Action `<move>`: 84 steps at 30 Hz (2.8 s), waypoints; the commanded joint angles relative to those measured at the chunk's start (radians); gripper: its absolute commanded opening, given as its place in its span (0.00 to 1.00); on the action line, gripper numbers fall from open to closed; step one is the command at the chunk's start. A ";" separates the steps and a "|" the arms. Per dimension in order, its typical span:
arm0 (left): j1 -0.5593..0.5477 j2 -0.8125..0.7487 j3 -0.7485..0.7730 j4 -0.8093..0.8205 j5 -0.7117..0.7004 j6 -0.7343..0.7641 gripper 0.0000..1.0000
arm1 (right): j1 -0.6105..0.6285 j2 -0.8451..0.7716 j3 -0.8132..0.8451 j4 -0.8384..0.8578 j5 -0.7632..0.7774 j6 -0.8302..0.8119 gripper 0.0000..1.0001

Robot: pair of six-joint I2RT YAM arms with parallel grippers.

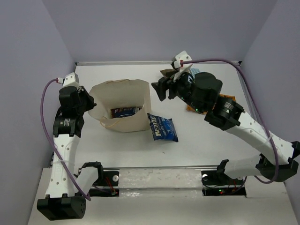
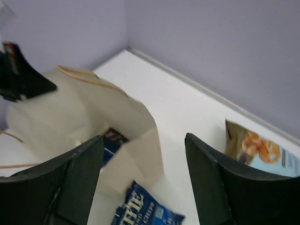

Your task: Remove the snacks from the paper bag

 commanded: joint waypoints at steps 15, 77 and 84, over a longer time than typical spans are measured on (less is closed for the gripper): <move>-0.020 -0.099 -0.083 0.093 0.037 -0.014 0.00 | 0.047 0.454 0.165 0.132 -0.436 0.285 0.30; -0.112 -0.025 0.015 0.112 -0.017 0.168 0.00 | 0.079 0.551 0.508 -0.108 -0.141 -0.089 0.01; -0.112 0.077 0.131 0.103 -0.059 0.147 0.00 | 0.070 0.453 0.625 -0.006 -0.208 -0.121 0.01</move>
